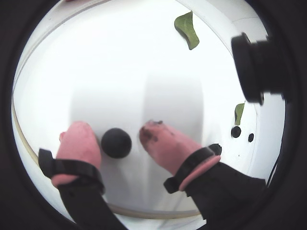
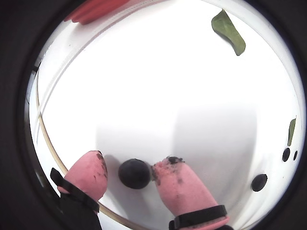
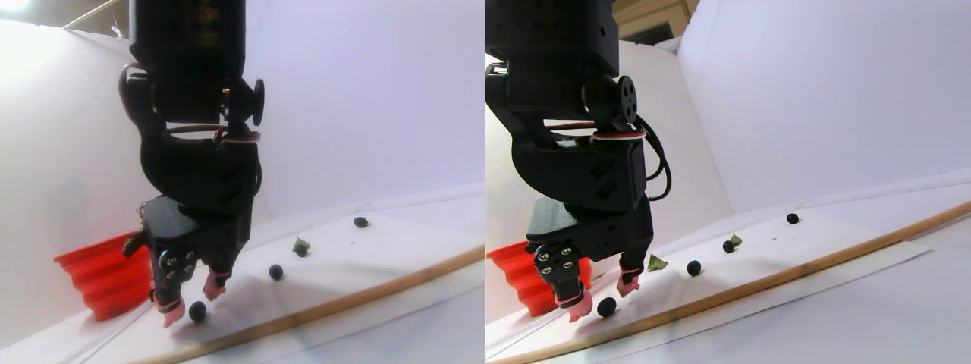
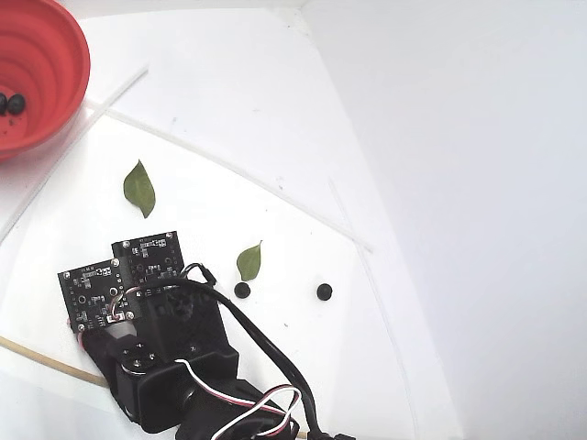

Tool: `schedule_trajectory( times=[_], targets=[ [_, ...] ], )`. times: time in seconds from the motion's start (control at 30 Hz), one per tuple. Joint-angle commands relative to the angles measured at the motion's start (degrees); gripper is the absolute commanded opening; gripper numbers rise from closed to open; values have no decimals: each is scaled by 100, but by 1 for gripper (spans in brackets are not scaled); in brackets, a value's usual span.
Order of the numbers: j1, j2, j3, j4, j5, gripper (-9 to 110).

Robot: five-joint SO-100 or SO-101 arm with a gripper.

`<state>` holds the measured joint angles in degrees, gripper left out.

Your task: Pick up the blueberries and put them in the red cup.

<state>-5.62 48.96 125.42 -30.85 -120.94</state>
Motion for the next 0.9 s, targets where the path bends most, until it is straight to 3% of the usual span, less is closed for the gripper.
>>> schedule_trajectory(
  times=[0.0,0.87],
  targets=[
    [-35,9,-237,-114,-70,18],
    [-26,-35,-237,-123,-105,13]
  ],
)
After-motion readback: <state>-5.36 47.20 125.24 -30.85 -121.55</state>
